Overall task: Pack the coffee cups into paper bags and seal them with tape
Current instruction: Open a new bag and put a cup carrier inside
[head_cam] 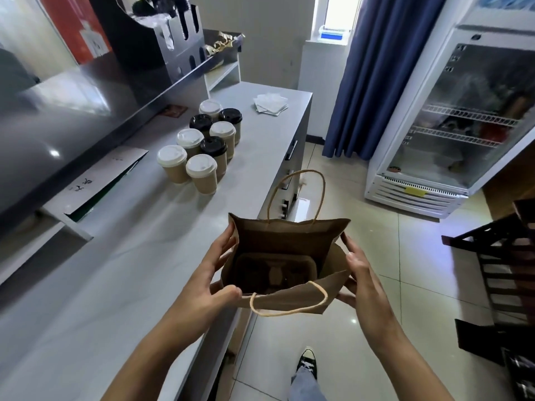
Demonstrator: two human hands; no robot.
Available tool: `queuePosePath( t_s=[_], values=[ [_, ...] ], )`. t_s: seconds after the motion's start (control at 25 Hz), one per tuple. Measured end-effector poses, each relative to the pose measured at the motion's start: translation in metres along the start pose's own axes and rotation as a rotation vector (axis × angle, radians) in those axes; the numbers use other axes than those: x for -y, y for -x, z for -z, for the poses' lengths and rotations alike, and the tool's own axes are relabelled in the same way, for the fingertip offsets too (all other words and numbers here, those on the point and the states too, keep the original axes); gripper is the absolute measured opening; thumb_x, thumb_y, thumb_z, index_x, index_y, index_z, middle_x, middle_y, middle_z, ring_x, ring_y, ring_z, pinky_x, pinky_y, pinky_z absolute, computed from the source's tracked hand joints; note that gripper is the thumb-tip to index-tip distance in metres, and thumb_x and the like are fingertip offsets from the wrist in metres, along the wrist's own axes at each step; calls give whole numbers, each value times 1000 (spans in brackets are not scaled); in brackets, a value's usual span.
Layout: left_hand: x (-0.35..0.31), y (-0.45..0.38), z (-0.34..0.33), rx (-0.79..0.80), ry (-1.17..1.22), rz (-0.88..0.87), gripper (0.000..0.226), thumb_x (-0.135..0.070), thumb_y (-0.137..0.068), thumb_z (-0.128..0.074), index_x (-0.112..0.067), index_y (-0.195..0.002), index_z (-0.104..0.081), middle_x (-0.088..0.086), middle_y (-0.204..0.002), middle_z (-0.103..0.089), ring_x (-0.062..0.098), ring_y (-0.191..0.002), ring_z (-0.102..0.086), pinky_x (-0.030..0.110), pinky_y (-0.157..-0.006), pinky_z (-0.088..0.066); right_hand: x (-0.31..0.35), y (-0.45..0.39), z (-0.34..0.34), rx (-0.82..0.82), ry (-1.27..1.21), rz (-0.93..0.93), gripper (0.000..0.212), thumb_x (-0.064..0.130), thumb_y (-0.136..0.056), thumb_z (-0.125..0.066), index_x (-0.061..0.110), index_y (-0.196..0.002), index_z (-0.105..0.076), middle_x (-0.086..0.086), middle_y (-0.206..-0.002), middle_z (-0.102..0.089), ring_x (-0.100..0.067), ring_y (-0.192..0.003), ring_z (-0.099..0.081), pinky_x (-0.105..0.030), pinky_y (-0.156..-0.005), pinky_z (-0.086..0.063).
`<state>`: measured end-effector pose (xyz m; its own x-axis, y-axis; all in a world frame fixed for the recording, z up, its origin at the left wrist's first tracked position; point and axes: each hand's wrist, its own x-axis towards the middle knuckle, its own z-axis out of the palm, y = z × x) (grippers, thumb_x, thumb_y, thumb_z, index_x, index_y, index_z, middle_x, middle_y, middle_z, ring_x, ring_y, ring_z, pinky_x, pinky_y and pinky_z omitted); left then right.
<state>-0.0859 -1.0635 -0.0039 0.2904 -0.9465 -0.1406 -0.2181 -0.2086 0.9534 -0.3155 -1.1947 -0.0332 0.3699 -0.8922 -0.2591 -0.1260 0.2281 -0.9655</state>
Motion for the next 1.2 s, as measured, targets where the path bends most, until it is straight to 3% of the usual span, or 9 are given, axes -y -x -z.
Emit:
queuePosePath(
  t_s=[0.08,0.24,0.36,0.56,0.72,0.88,0.96,1.08,1.2],
  values=[
    [-12,-30,-13,-21,-9,6,92,-23,-76,-60,-69,-146,-22,-36,-152,-35,-16,-139,-31,12,-96,-40,8,-35,18,29,-4,-2,64,62,-87,-34,56,-151,-33,12,-156,-42,-17,-138,-48,-24,-86,-51],
    [-31,-79,-40,-85,-12,-2,93,-18,-76,-60,-62,-150,-24,-37,-150,-37,-16,-140,-31,0,-89,-41,27,-96,49,100,-10,8,62,62,-88,-35,55,-150,-36,9,-154,-48,-19,-137,-50,-27,-90,-52],
    [-38,-107,-56,-141,-5,-5,94,-17,-75,-60,-54,-153,-24,-34,-153,-36,-17,-140,-29,-2,-88,-39,38,-136,67,160,0,16,62,61,-88,-34,54,-149,-36,7,-153,-50,-18,-136,-52,-29,-92,-52],
    [-46,-145,-66,-188,-2,-4,95,-17,-75,-60,-53,-154,-22,-47,-147,-33,-18,-141,-26,-4,-89,-36,48,-184,80,240,-6,15,68,62,-87,-34,49,-154,-33,6,-153,-49,-22,-136,-52,-30,-94,-50],
    [-50,-180,-70,-197,8,0,97,-26,-71,-63,-51,-155,-22,-40,-153,-32,-14,-143,-26,-2,-91,-37,52,-226,85,251,3,22,62,63,-89,-34,55,-151,-35,7,-154,-49,-23,-138,-51,-45,-104,-49],
    [-45,-216,-65,-254,27,16,94,-19,-75,-61,-53,-154,-23,-44,-149,-34,-17,-142,-26,-4,-90,-36,65,-273,79,290,33,10,65,62,-90,-35,53,-154,-29,0,-159,-43,-28,-141,-47,-35,-94,-50],
    [-42,-236,-60,-280,51,23,94,-19,-75,-60,-54,-154,-23,-39,-152,-33,-18,-141,-26,-4,-89,-37,75,-298,73,303,35,10,56,55,-100,-38,50,-155,-28,-1,-157,-45,-27,-137,-49,-32,-90,-50],
    [-40,-269,-52,-326,72,37,94,-20,-75,-59,-55,-154,-22,-41,-153,-30,-22,-139,-24,-5,-87,-37,88,-340,63,332,57,5,46,41,-111,-30,48,-156,-28,2,-154,-46,-23,-131,-50,-31,-88,-48],
    [-36,-298,-42,-363,83,68,95,-23,-74,-60,-55,-153,-20,-53,-146,-26,-26,-137,-22,-5,-87,-36,98,-381,50,387,105,2,51,54,-105,-36,52,-155,-26,7,-150,-46,-25,-134,-51,-31,-89,-49]
  ],
)
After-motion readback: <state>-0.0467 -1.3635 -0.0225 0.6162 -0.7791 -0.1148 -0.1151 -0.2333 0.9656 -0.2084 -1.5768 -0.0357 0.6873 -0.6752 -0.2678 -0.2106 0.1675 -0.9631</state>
